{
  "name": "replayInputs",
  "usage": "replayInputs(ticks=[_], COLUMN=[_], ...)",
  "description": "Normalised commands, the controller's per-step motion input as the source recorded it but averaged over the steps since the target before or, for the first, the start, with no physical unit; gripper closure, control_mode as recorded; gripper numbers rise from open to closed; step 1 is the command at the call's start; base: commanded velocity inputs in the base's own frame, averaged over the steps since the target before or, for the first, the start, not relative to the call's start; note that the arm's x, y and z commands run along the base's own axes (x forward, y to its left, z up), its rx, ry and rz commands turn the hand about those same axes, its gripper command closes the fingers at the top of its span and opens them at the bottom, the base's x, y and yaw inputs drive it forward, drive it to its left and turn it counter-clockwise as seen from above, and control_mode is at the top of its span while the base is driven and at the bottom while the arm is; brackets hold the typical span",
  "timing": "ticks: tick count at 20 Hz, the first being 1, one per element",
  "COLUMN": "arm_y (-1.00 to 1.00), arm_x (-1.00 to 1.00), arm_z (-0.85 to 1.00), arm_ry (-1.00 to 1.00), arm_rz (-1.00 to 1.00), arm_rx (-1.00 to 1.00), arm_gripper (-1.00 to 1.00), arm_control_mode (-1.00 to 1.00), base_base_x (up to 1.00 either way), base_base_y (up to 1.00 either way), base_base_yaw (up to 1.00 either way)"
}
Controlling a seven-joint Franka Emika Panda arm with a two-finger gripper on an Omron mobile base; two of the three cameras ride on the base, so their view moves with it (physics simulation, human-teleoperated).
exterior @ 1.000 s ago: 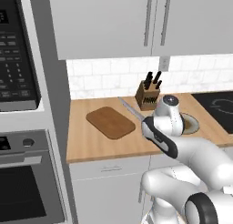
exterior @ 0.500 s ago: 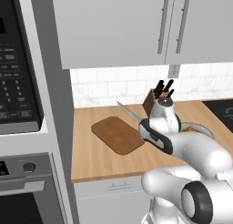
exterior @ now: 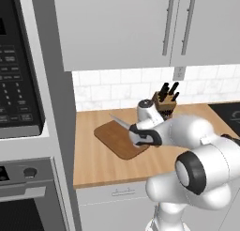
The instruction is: Pick up the knife from the drawer and place it on the cutting board. Then place the meat from the plate to the cutting board.
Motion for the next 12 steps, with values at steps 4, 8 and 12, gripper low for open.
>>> replayInputs(ticks=[4,8,12], arm_y=[0.02,0.11,0.23], arm_x=[0.35,0.32,0.41], arm_z=[-0.15,-0.34,-0.26], arm_ry=[0.0,0.0,0.0], arm_rz=[0.0,0.0,0.0], arm_rx=[0.0,0.0,0.0], arm_gripper=[1.0,1.0,1.0], arm_control_mode=[-1.0,-1.0,-1.0], base_base_x=[0.0,0.0,0.0], base_base_y=[0.0,0.0,0.0], base_base_yaw=[0.0,0.0,0.0])
